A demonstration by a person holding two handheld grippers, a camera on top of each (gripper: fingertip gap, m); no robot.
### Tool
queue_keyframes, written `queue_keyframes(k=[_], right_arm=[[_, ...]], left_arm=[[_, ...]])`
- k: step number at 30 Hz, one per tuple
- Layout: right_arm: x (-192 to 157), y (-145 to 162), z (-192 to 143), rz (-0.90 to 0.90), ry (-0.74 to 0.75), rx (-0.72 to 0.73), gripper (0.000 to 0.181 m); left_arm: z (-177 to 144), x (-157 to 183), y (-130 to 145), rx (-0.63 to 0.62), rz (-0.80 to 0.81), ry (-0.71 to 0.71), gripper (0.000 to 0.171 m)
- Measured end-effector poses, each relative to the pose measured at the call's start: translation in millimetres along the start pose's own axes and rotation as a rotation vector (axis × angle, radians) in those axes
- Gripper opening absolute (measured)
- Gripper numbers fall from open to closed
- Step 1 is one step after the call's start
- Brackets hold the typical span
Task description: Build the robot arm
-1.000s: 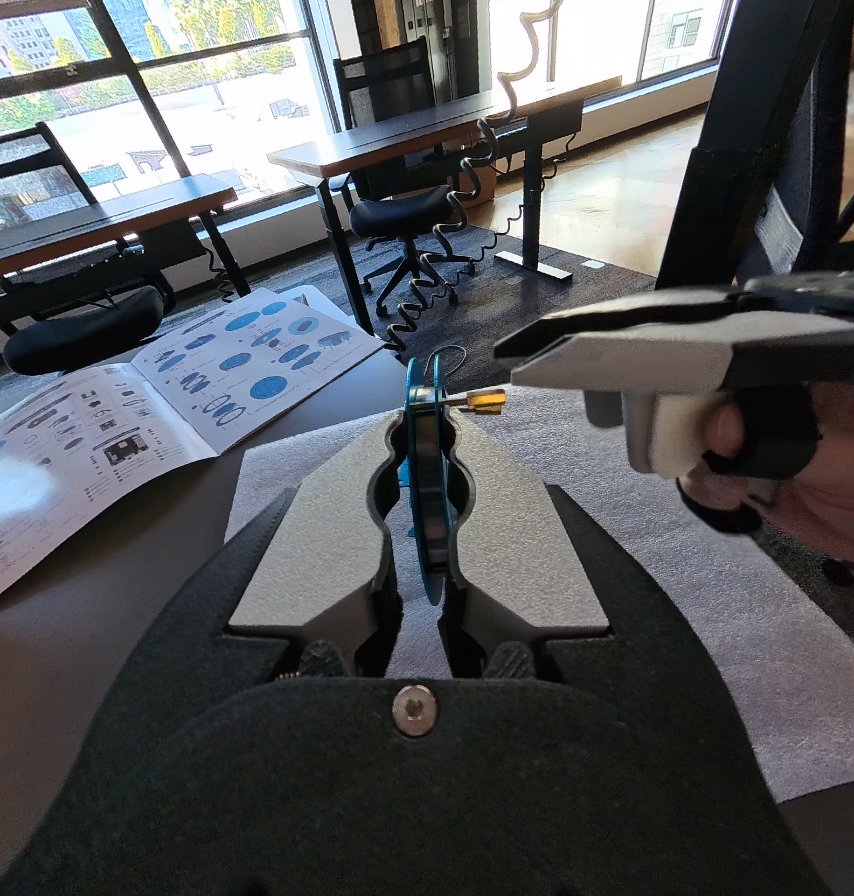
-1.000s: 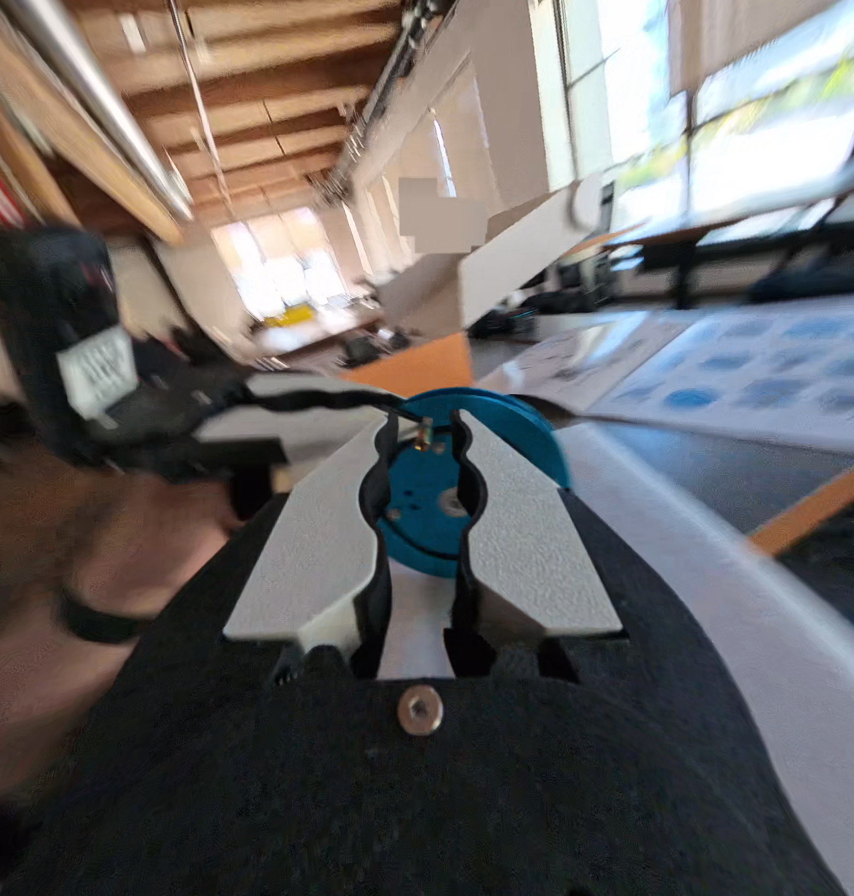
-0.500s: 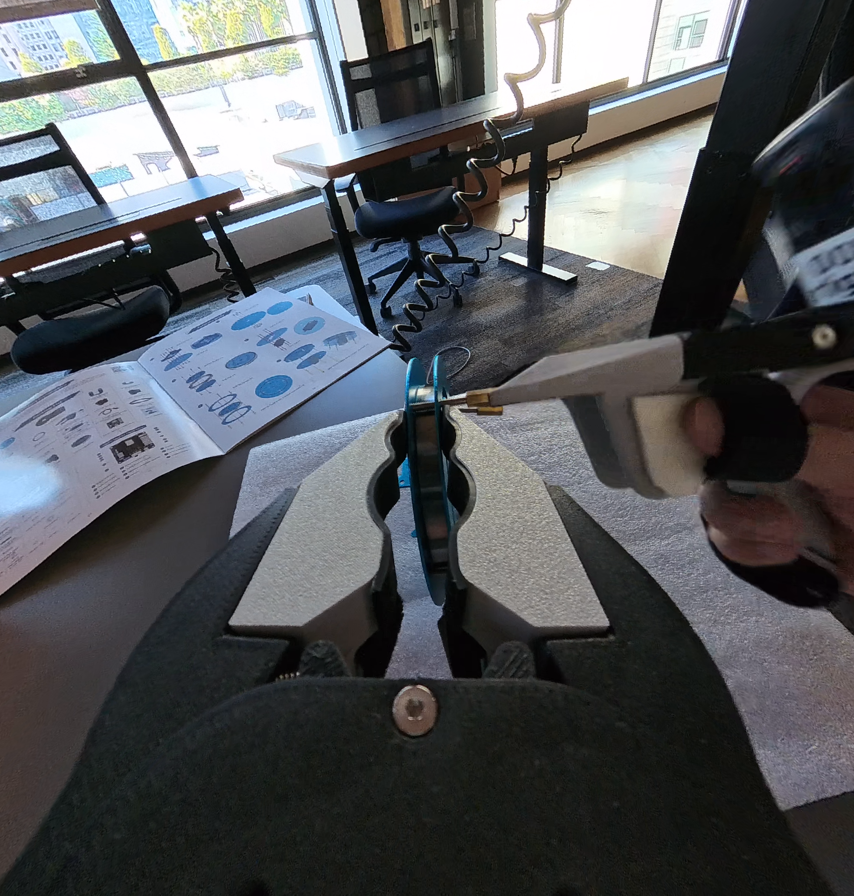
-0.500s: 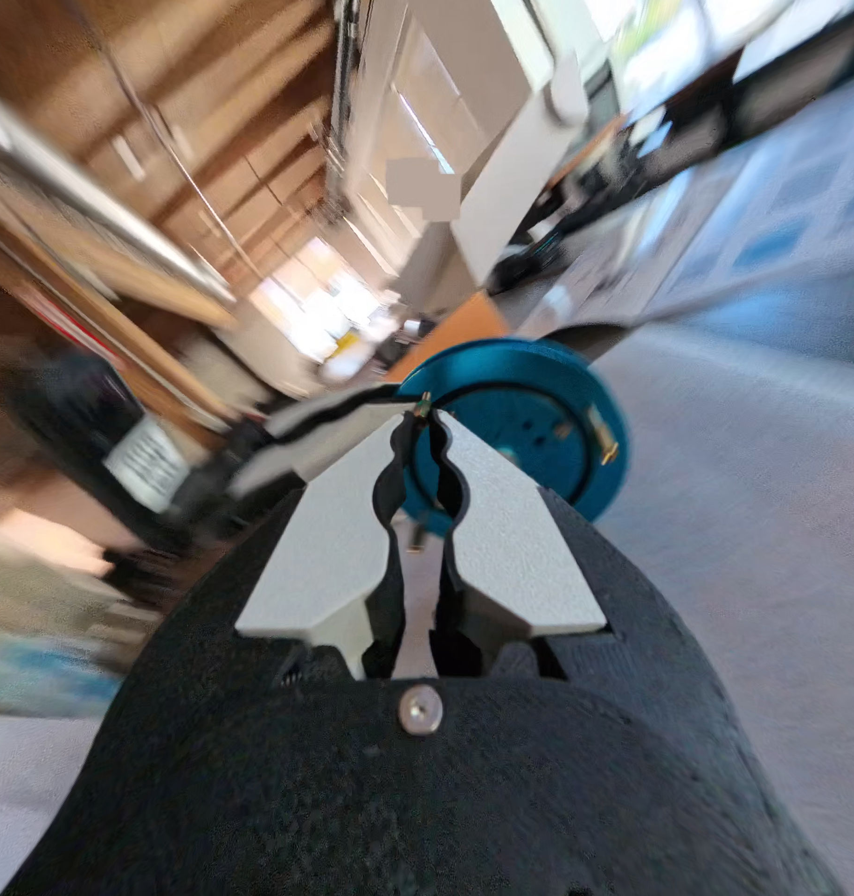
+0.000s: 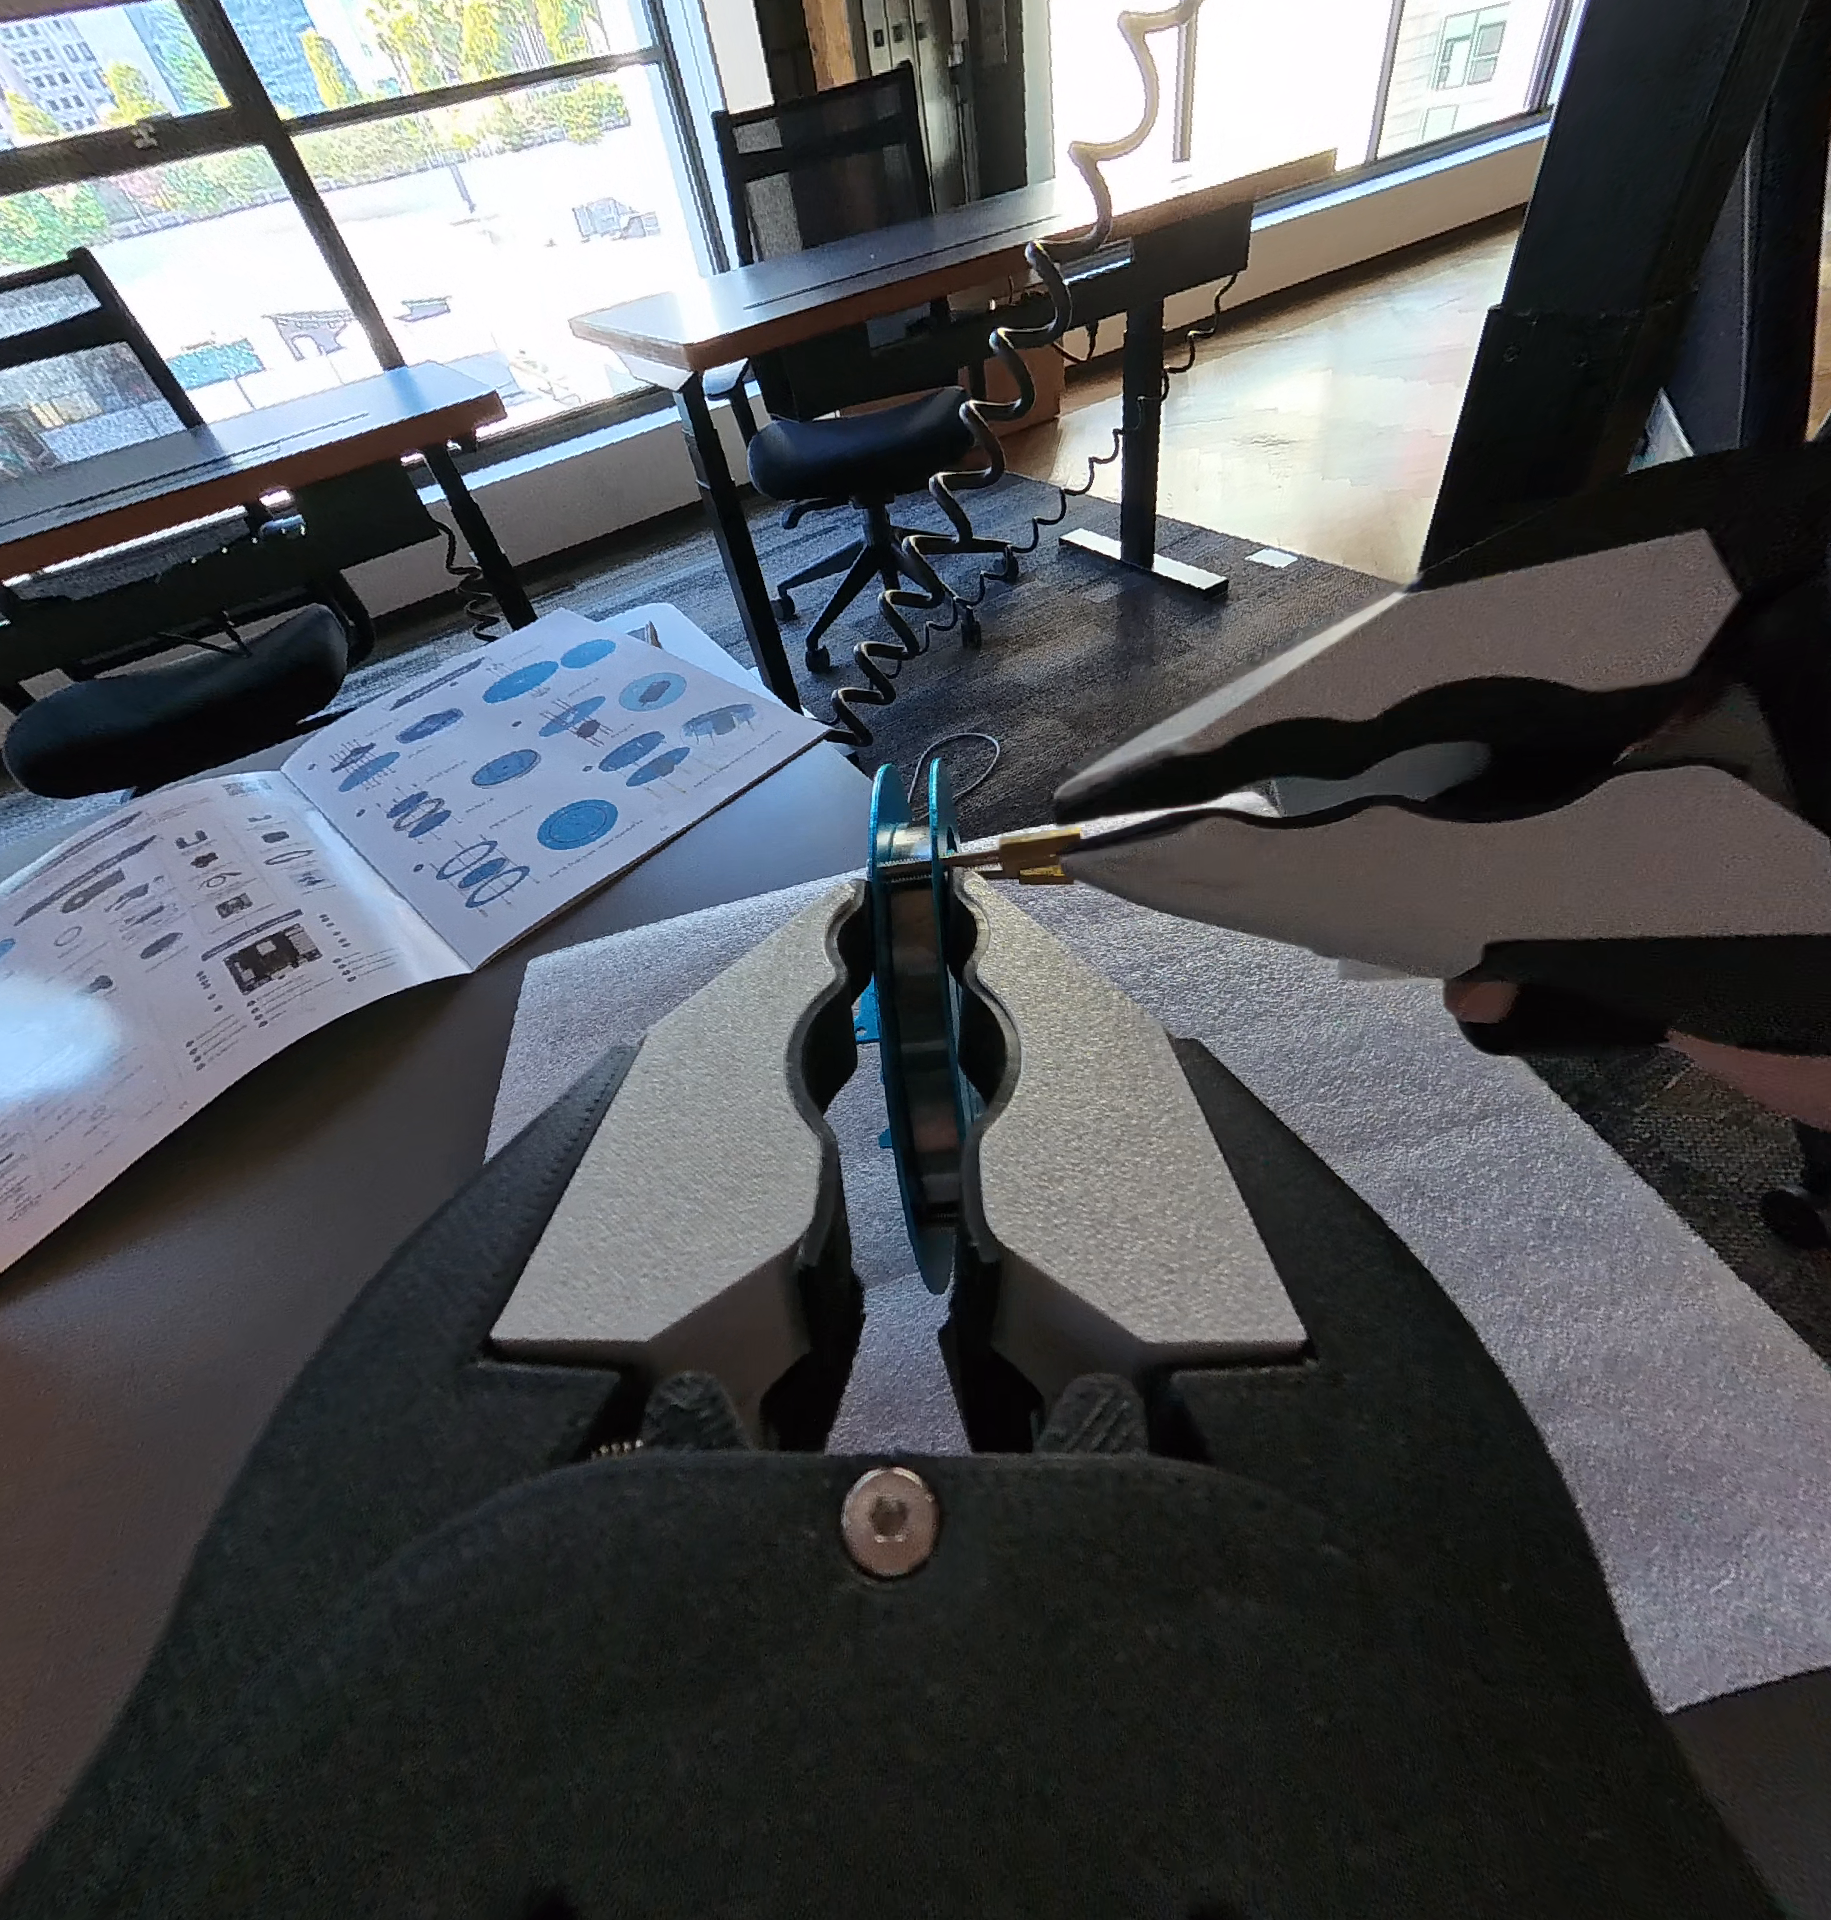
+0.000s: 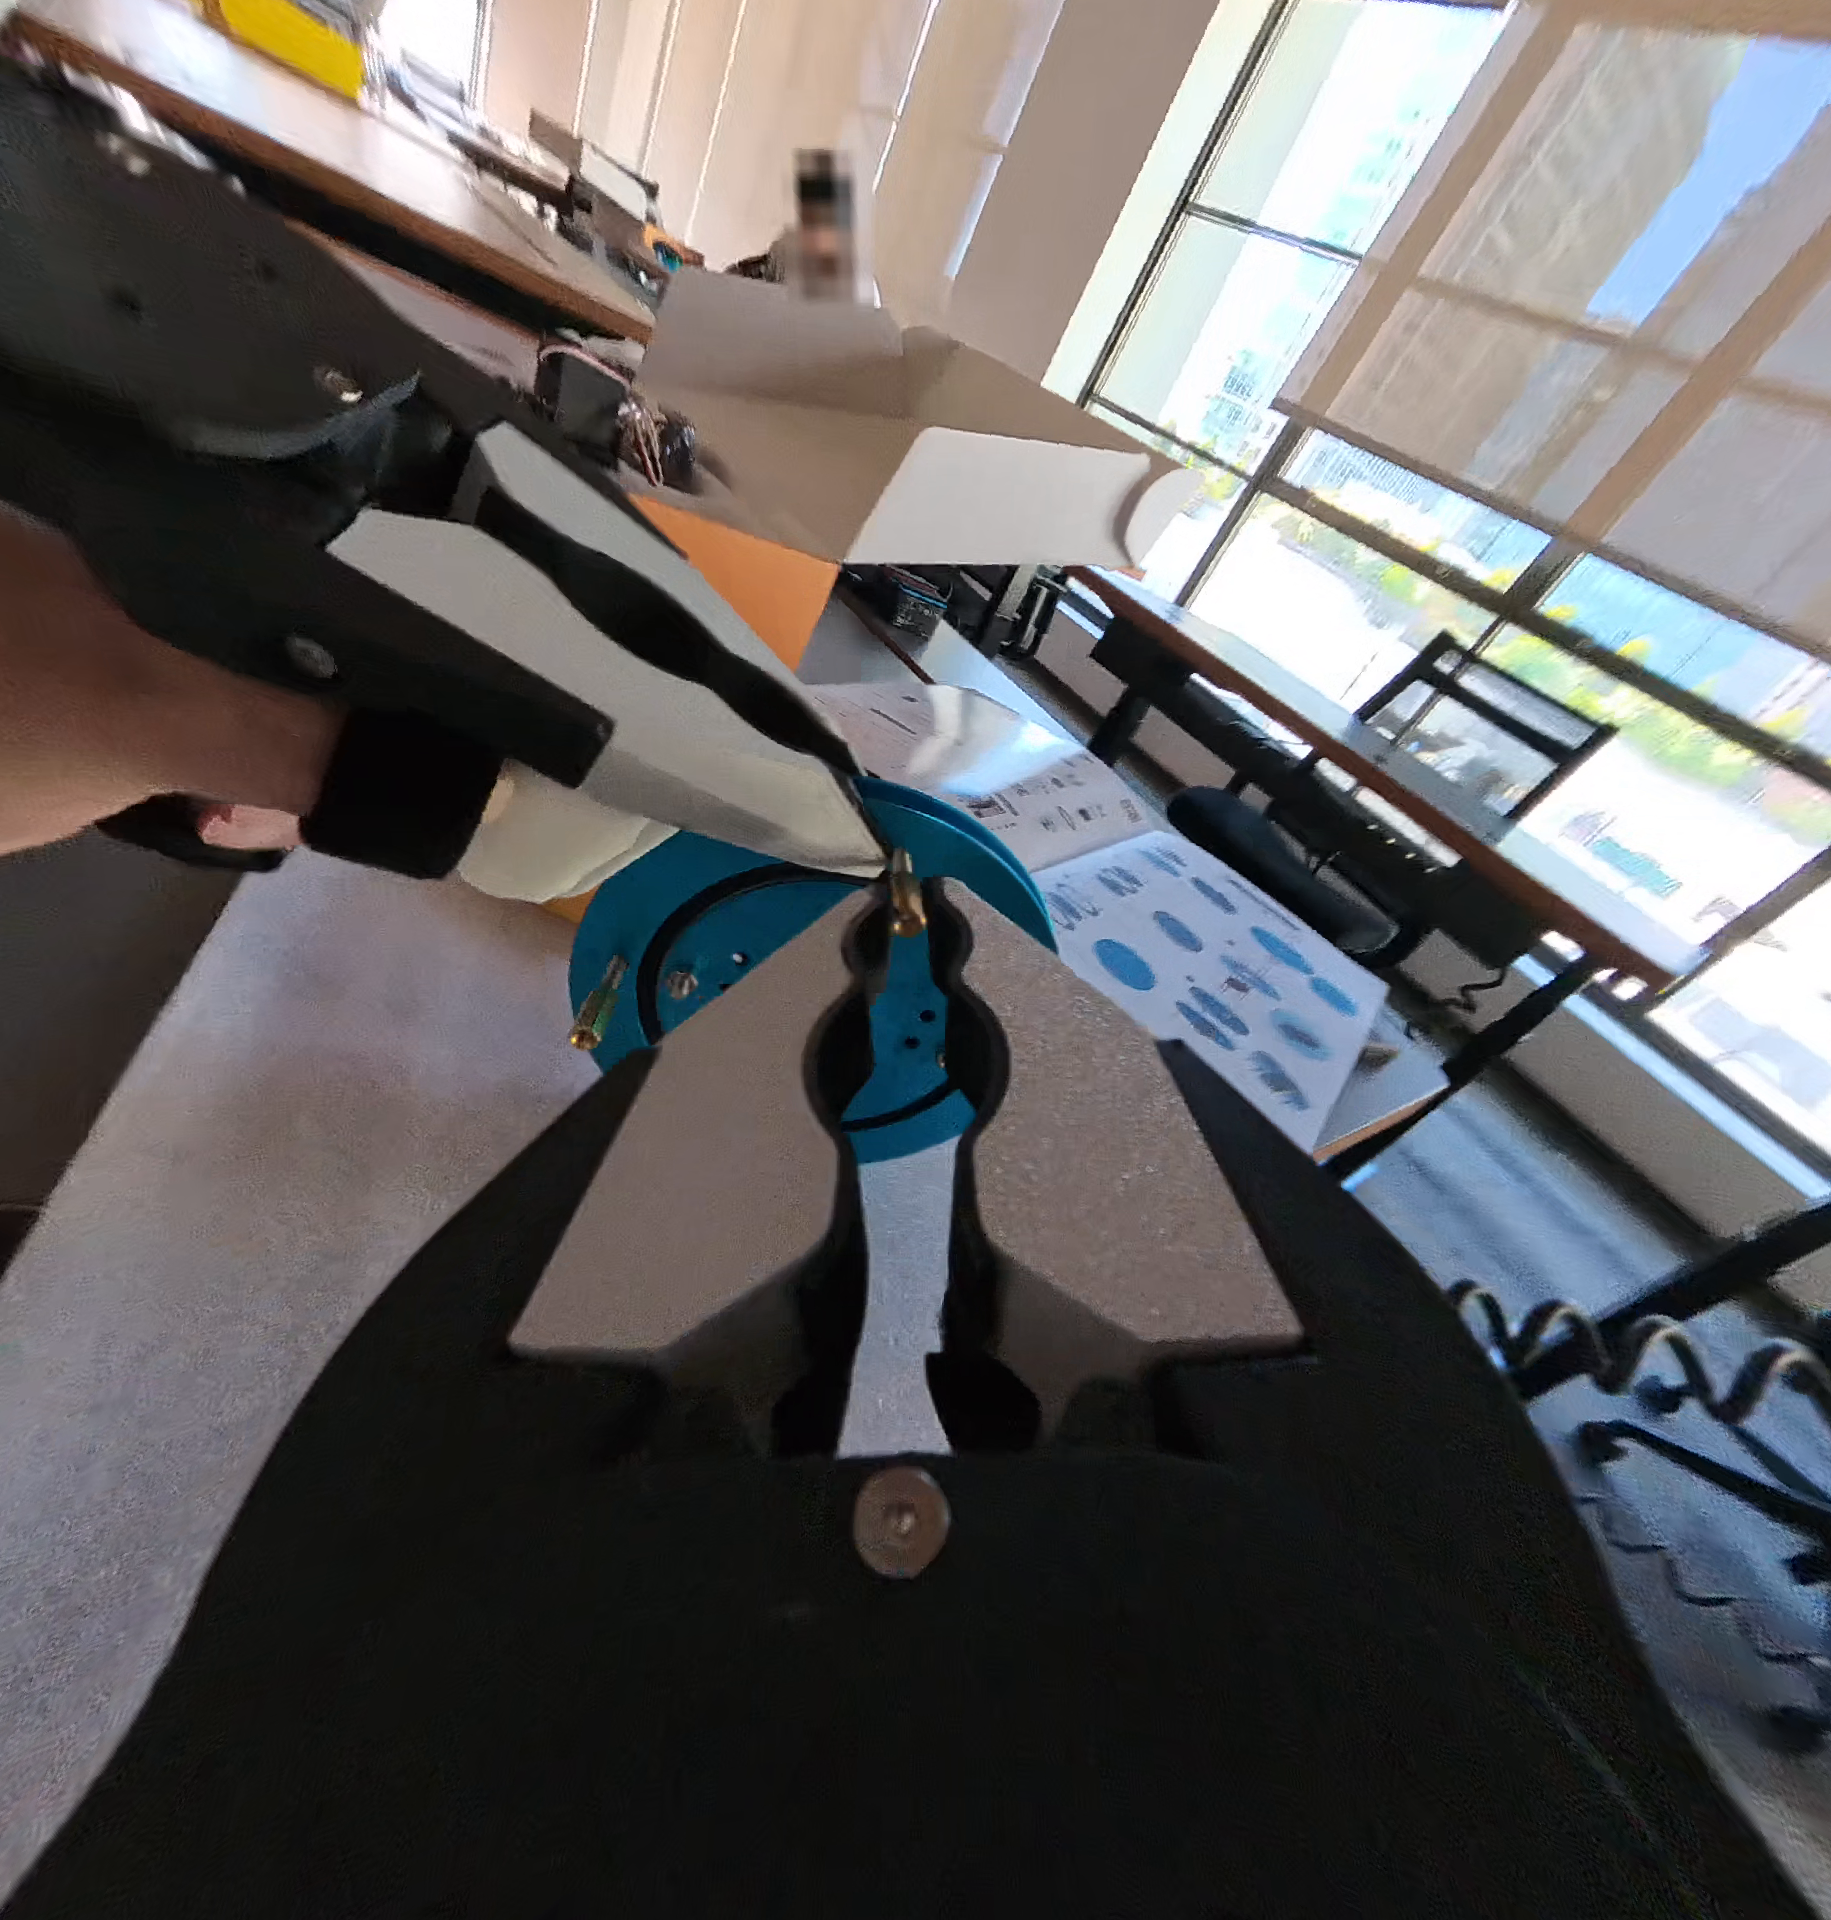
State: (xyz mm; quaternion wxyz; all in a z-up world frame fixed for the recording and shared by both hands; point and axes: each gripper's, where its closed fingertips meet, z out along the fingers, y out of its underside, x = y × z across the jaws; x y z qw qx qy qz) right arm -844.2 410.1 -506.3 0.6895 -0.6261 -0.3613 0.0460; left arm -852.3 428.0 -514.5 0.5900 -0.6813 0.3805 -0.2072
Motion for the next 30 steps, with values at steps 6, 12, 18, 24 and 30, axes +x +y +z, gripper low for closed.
queue_keyframes(k=[6,12,18,24,30], right_arm=[[0,-2,1,-0.025,0.020,-0.010,0.012],[0,6,2,-0.083,0.005,-0.058,0.006],[-1,5,6,0.550,-0.114,0.011,0.004],[-1,4,4,1.448,-0.401,0.151,0.006],[8,-1,-6,0.296,-0.085,0.074,0.023]], left_arm=[[0,1,0,0.000,0.001,0.002,0.011],[-1,2,0,0.001,0.003,0.001,0.011],[-1,-1,0,0.011,-0.008,-0.012,0.012],[0,0,0,0.009,0.005,-0.010,0.012],[-2,0,0,0.014,-0.008,-0.002,0.012]])
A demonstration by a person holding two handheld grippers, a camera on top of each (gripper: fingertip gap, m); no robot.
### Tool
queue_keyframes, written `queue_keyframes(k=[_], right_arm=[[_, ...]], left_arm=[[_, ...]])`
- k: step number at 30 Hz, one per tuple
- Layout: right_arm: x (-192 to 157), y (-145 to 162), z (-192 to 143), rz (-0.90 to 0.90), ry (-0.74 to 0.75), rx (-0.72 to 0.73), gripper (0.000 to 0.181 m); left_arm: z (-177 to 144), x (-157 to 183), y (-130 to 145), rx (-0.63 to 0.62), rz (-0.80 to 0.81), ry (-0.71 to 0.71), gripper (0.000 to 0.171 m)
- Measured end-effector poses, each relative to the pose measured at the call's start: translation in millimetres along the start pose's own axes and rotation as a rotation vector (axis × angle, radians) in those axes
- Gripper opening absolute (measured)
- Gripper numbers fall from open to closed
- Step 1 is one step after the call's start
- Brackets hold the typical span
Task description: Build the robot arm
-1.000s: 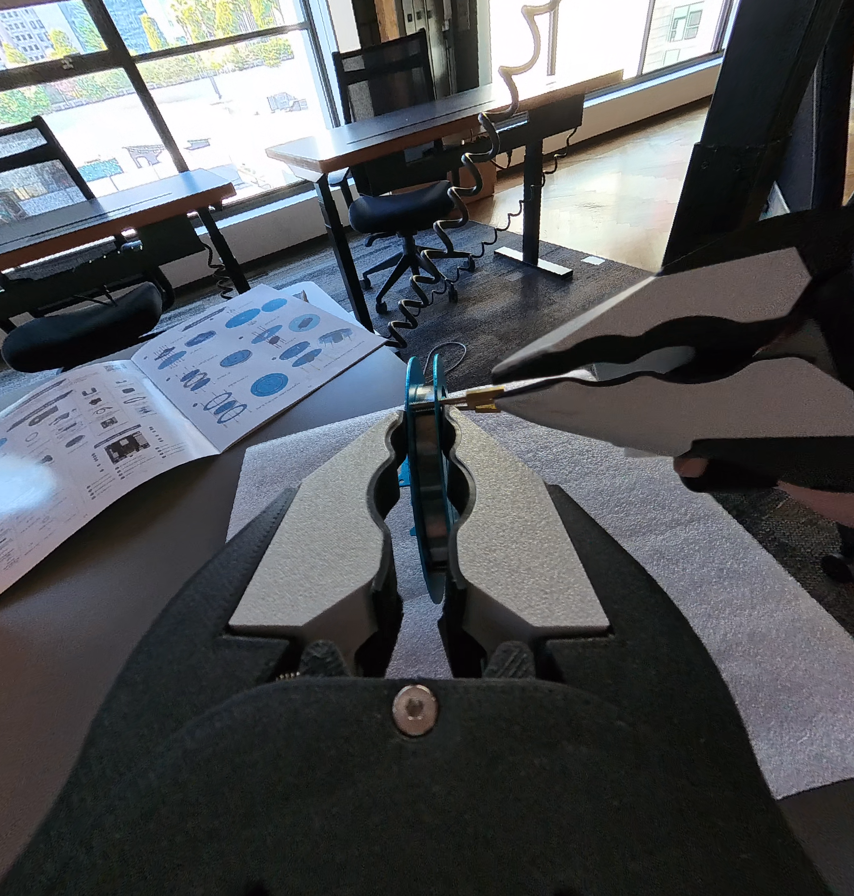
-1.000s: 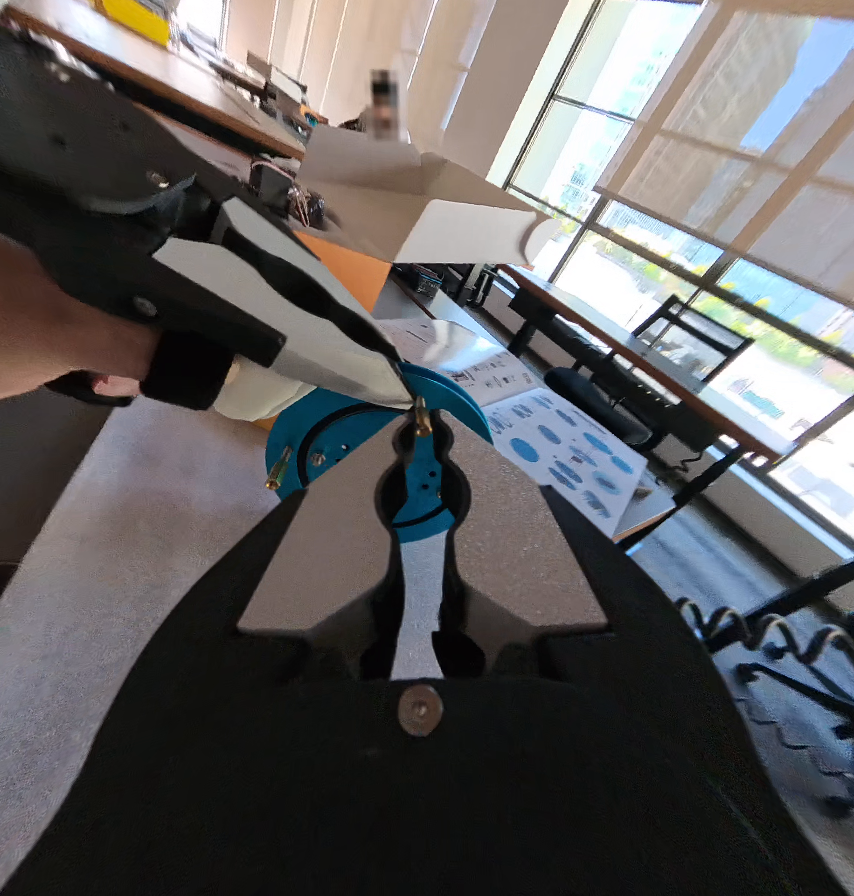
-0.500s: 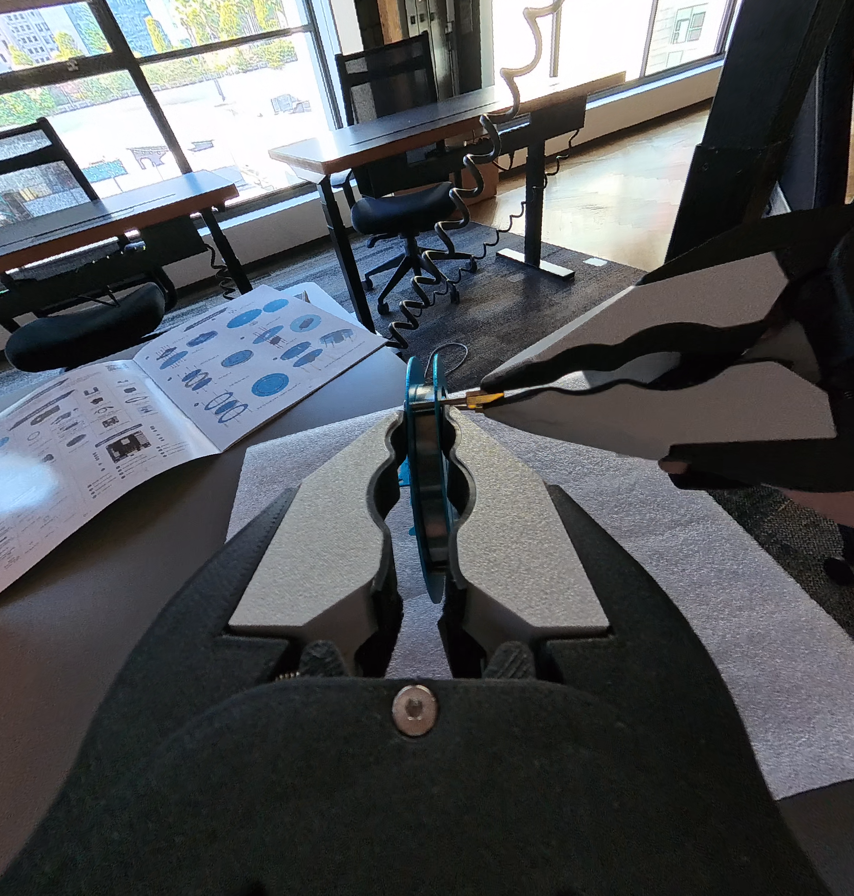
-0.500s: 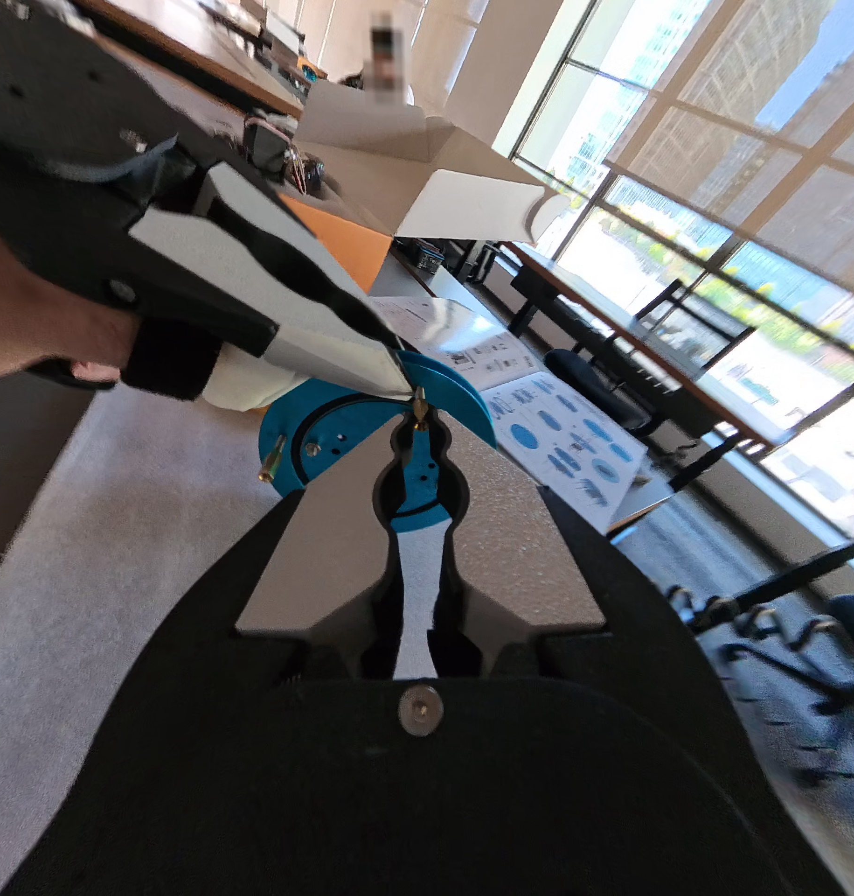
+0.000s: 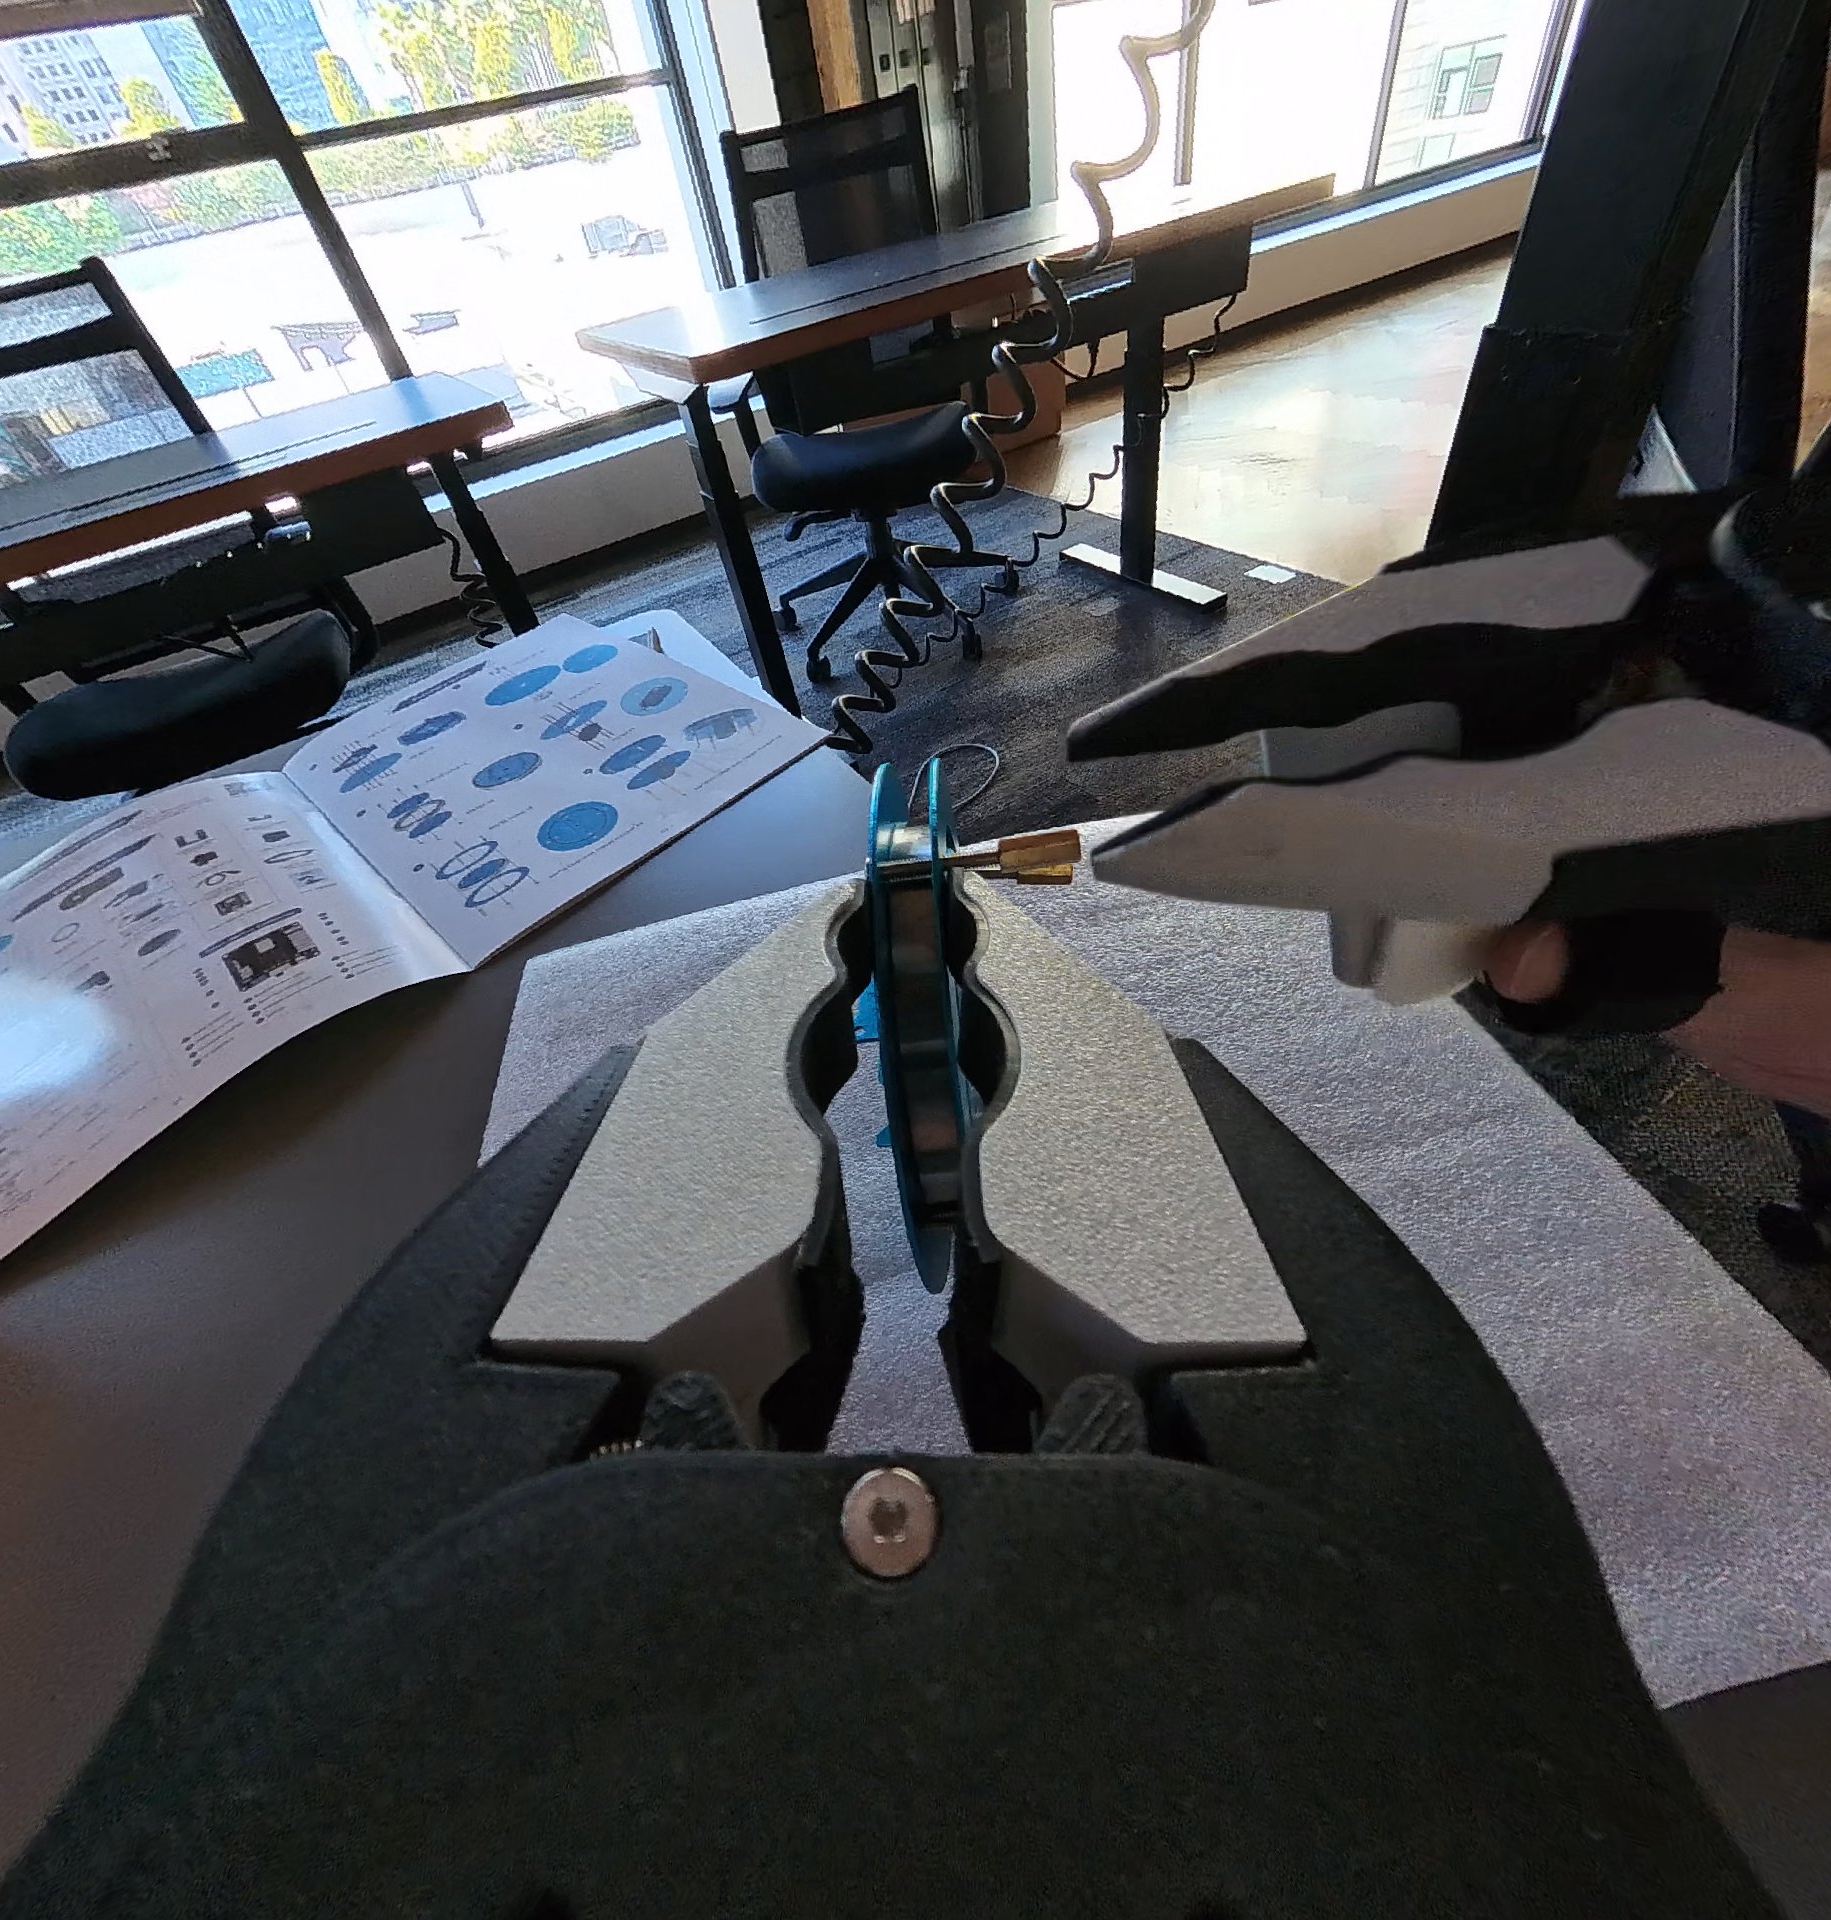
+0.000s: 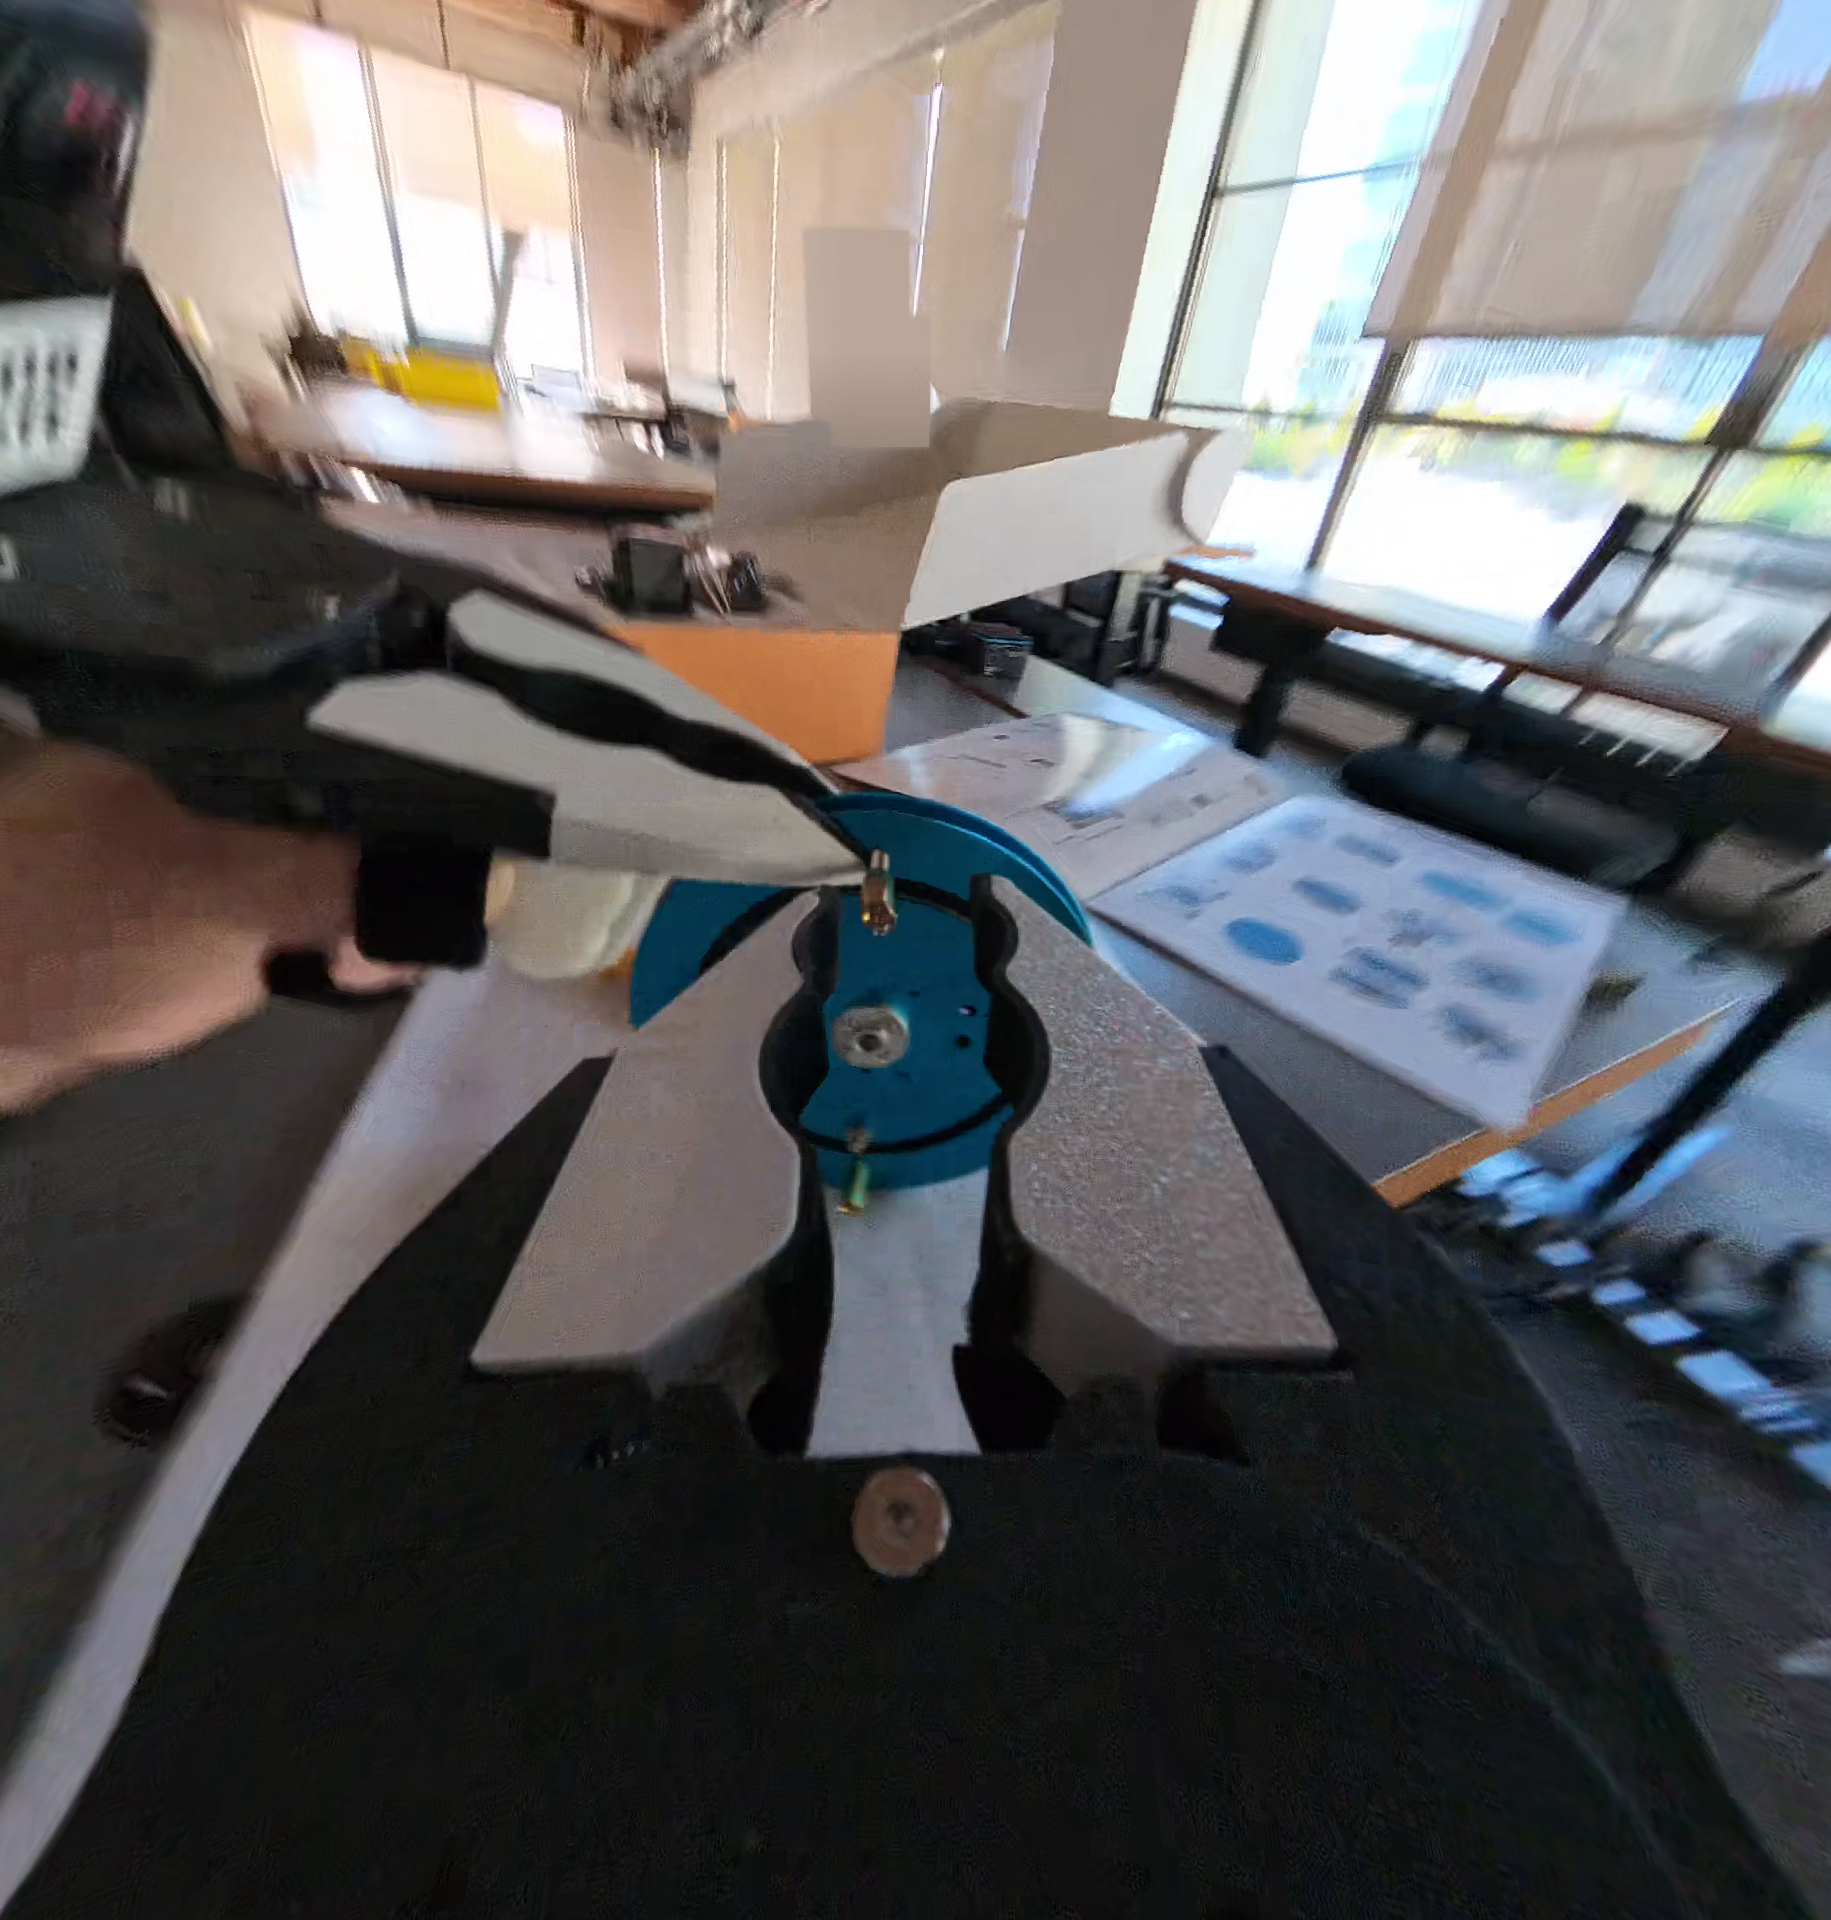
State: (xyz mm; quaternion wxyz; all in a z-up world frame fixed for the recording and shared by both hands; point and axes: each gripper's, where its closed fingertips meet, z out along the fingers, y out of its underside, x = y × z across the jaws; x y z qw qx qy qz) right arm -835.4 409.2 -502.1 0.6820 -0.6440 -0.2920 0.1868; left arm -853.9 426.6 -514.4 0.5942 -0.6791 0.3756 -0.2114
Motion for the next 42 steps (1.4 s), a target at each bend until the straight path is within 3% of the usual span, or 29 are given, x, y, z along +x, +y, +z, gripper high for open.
queue_keyframes(k=[2,4,8,10,14,15,17,19,21,25,27,30,36,38,42], right_arm=[[-5,3,3,-0.217,0.023,-0.069,0.015],[-8,5,7,-0.295,0.032,-0.107,0.010],[-5,5,8,-0.159,0.032,-0.103,0.004],[-5,5,8,0.193,-0.034,-0.063,0.004],[0,4,5,1.314,-0.379,0.072,0.000],[2,6,5,1.376,-0.405,0.104,0.000],[4,12,3,1.153,-0.311,0.103,0.000],[6,3,-4,0.818,-0.229,0.101,0.004],[8,-12,-12,0.488,-0.146,0.124,0.030],[5,-2,-10,-0.136,0.025,-0.016,0.033],[3,8,-3,-0.292,0.071,-0.085,0.024],[-5,6,2,-0.319,0.062,-0.083,0.002],[-2,10,4,-0.358,0.080,-0.147,0.014],[-3,13,5,-0.346,0.068,-0.159,0.004],[-4,13,6,-0.214,0.054,-0.142,0.004]], left_arm=[[0,0,0,-0.003,0.003,0.001,0.012],[1,1,0,-0.005,0.008,0.001,0.011],[1,1,0,-0.001,0.027,-0.017,0.012],[0,1,0,0.003,0.029,-0.025,0.012],[0,6,-1,0.016,0.093,-0.058,0.012],[0,11,-2,0.019,0.102,-0.052,0.011],[1,15,-2,0.019,0.127,-0.060,0.011],[1,14,-2,0.018,0.136,-0.069,0.011],[1,12,-2,0.018,0.116,-0.063,0.011],[1,10,-2,0.024,0.087,-0.055,0.011],[2,10,-2,0.027,0.081,-0.054,0.011],[1,9,-2,0.028,0.079,-0.057,0.011],[0,6,-1,0.034,0.056,-0.050,0.011],[0,6,-1,0.036,0.050,-0.049,0.011],[0,5,-1,0.040,0.054,-0.057,0.011]])
